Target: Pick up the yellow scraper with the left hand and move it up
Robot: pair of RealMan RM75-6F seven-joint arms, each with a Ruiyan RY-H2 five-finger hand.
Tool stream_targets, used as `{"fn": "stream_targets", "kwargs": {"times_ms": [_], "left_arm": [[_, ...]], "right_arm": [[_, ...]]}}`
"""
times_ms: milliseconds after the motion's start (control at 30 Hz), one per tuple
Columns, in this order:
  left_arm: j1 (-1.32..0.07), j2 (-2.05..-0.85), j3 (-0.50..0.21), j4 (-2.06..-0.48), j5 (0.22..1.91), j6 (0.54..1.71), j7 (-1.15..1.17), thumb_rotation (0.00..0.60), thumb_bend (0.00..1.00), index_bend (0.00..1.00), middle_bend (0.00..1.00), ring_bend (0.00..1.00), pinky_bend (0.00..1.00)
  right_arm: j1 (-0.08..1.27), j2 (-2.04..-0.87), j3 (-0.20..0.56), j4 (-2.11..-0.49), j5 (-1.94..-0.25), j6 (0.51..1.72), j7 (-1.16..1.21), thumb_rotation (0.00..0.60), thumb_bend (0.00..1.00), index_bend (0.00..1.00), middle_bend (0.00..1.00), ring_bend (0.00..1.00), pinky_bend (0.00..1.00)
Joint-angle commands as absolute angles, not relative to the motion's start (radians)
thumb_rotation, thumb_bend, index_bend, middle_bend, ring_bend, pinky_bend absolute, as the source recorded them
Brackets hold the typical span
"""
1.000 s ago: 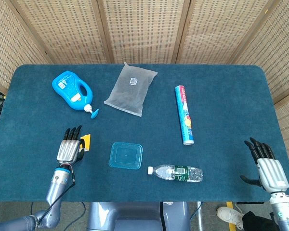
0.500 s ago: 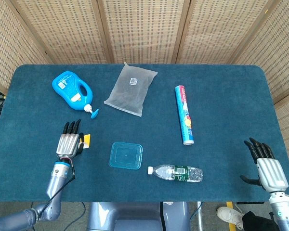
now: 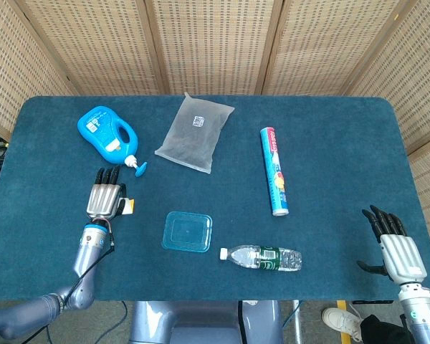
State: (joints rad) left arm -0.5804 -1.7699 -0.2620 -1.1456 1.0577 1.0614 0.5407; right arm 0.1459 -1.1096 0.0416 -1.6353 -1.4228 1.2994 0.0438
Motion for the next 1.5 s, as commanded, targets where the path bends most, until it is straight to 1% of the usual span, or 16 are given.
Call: {"fn": "stream_targets", "kwargs": {"times_ms": [33,300,467,500,667,800,867,900,1100,1267,1367,1500], "left_arm": [[-0.594,-1.772,-0.271,-1.136,1.046,1.053,0.546,0.600,0.47,0.58,0.00,0.00,0.00],[-0.635,-1.761,-0.303,-1.136,1.032,1.058,0.563,0.600,0.47,0.57,0.00,0.00,0.00],[-0.662,-1.715,-0.341,-1.202,1.037,1.093,0.578,0.600,0.47,0.57,0.00,0.00,0.00],[-0.669,-1.690,-0.362,-1.239,1.044,1.114,0.579,0.600,0.47,0.57,0.00,0.00,0.00],[-0.661,-1.634,-0.385,-1.348,1.022,1.133,0.575,0.600,0.47,0.57,0.00,0.00,0.00],[-0.627,-1.567,-0.400,-1.492,0.996,1.160,0.528,0.600,0.47,0.57,0.00,0.00,0.00],[-0.584,-1.520,-0.405,-1.605,0.976,1.167,0.450,0.600,0.47,0.57,0.00,0.00,0.00],[-0.561,-1.487,-0.401,-1.665,0.968,1.161,0.412,0.600,0.47,0.57,0.00,0.00,0.00],[-0.472,-1.382,-0.374,-1.858,0.973,1.143,0.225,0.600,0.47,0.56,0.00,0.00,0.00],[-0.404,-1.325,-0.331,-1.957,1.040,1.139,0.069,0.600,0.47,0.56,0.00,0.00,0.00],[-0.359,-1.279,-0.282,-2.022,1.101,1.104,-0.063,0.600,0.47,0.56,0.00,0.00,0.00],[-0.329,-1.248,-0.233,-2.070,1.170,1.066,-0.192,0.600,0.47,0.56,0.00,0.00,0.00]], "right_arm": [[0.148,-1.111,0.043,-1.632,-1.419,1.294,0.045,0.600,0.00,0.00,0.00,0.00,0.00],[0.151,-1.112,0.043,-1.628,-1.414,1.288,0.047,0.600,0.00,0.00,0.00,0.00,0.00],[0.152,-1.112,0.043,-1.628,-1.414,1.287,0.047,0.600,0.00,0.00,0.00,0.00,0.00],[0.150,-1.111,0.043,-1.630,-1.417,1.291,0.048,0.600,0.00,0.00,0.00,0.00,0.00],[0.147,-1.108,0.042,-1.632,-1.420,1.298,0.051,0.600,0.00,0.00,0.00,0.00,0.00],[0.144,-1.104,0.042,-1.634,-1.424,1.305,0.058,0.600,0.00,0.00,0.00,0.00,0.00],[0.143,-1.102,0.042,-1.635,-1.427,1.309,0.061,0.600,0.00,0.00,0.00,0.00,0.00],[0.142,-1.102,0.042,-1.636,-1.428,1.311,0.061,0.600,0.00,0.00,0.00,0.00,0.00],[0.138,-1.101,0.042,-1.642,-1.434,1.323,0.053,0.600,0.00,0.00,0.00,0.00,0.00],[0.136,-1.101,0.041,-1.646,-1.439,1.330,0.046,0.600,0.00,0.00,0.00,0.00,0.00],[0.133,-1.100,0.039,-1.651,-1.445,1.337,0.041,0.600,0.00,0.00,0.00,0.00,0.00],[0.133,-1.100,0.040,-1.657,-1.447,1.340,0.038,0.600,0.00,0.00,0.00,0.00,0.00]]}}
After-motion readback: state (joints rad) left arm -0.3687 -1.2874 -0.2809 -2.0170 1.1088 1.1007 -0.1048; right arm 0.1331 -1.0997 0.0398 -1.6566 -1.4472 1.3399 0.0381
